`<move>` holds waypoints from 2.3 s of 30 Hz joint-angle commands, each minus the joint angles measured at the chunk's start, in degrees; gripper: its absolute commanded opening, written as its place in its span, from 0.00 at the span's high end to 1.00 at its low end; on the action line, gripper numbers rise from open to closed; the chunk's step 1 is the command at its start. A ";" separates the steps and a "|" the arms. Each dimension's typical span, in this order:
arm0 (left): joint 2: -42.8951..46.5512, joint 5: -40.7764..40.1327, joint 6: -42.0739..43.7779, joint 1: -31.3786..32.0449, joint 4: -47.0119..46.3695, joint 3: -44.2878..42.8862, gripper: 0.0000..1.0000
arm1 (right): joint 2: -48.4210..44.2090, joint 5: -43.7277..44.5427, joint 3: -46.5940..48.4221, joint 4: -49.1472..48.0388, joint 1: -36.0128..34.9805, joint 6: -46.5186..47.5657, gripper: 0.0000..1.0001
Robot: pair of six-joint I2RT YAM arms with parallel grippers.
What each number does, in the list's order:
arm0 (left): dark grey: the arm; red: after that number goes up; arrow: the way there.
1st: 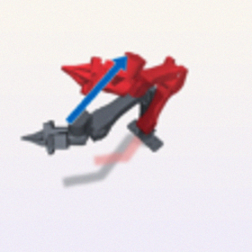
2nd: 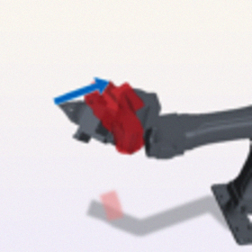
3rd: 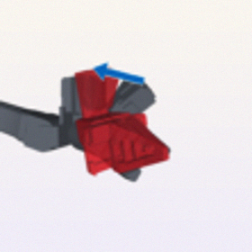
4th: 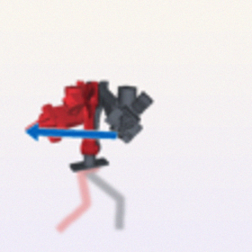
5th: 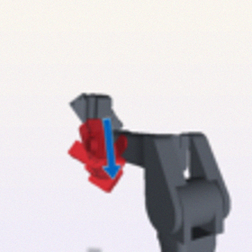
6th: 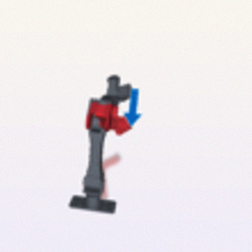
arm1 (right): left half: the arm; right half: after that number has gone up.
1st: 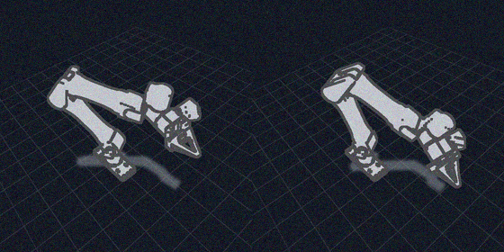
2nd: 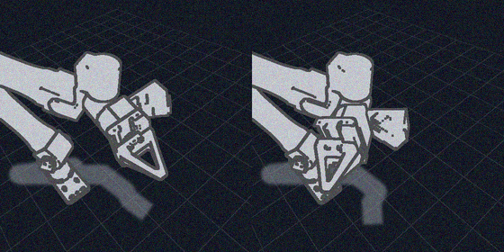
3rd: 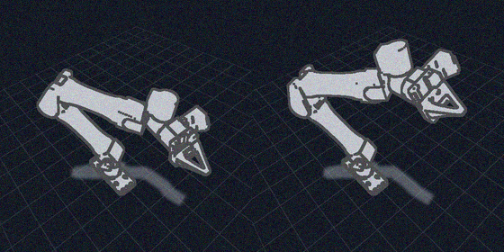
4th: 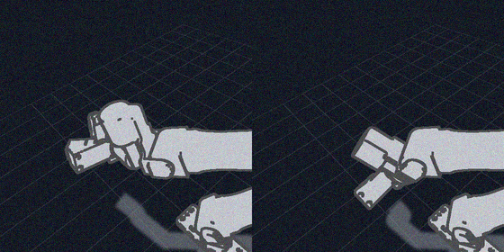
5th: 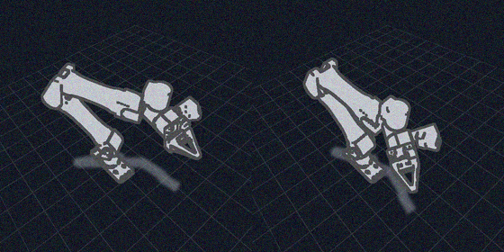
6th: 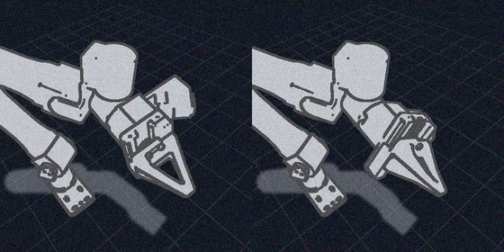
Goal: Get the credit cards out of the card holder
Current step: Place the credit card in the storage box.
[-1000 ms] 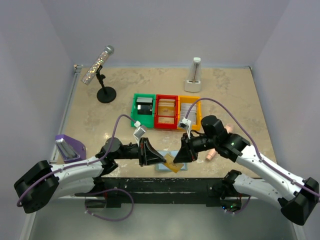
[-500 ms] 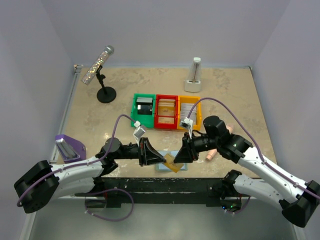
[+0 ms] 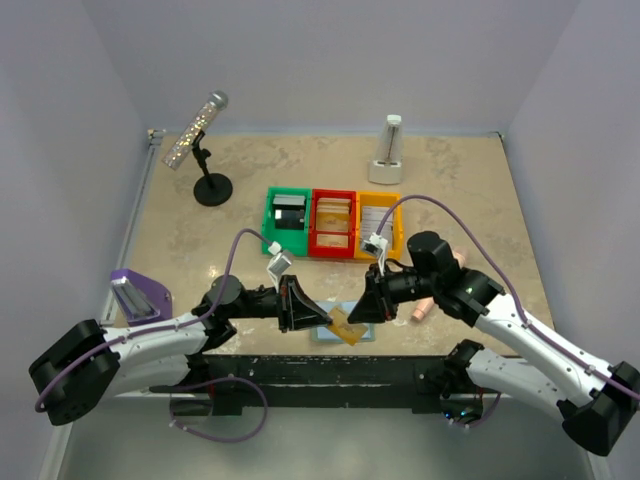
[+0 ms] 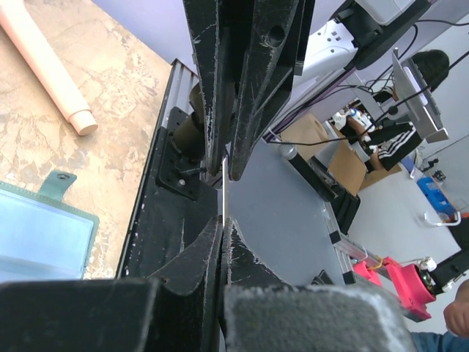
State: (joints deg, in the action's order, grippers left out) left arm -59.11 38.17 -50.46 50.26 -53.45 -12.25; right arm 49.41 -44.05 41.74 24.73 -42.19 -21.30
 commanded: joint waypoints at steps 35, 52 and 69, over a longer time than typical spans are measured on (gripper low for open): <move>20.50 -8.62 5.35 -8.51 31.61 -5.41 0.43 | 3.23 9.23 10.36 9.00 1.50 7.58 1.00; 36.17 -21.12 10.20 -8.69 53.36 -8.32 0.48 | 29.77 31.66 39.20 18.33 1.59 39.46 1.00; 37.67 -19.19 10.91 -8.69 58.73 -6.82 0.48 | 45.59 14.87 49.66 24.14 10.38 76.04 1.00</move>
State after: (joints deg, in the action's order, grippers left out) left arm -21.45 17.78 -40.75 42.00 4.91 -19.22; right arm 91.18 -26.44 86.67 44.62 -32.29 45.32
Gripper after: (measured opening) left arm 0.523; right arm 0.009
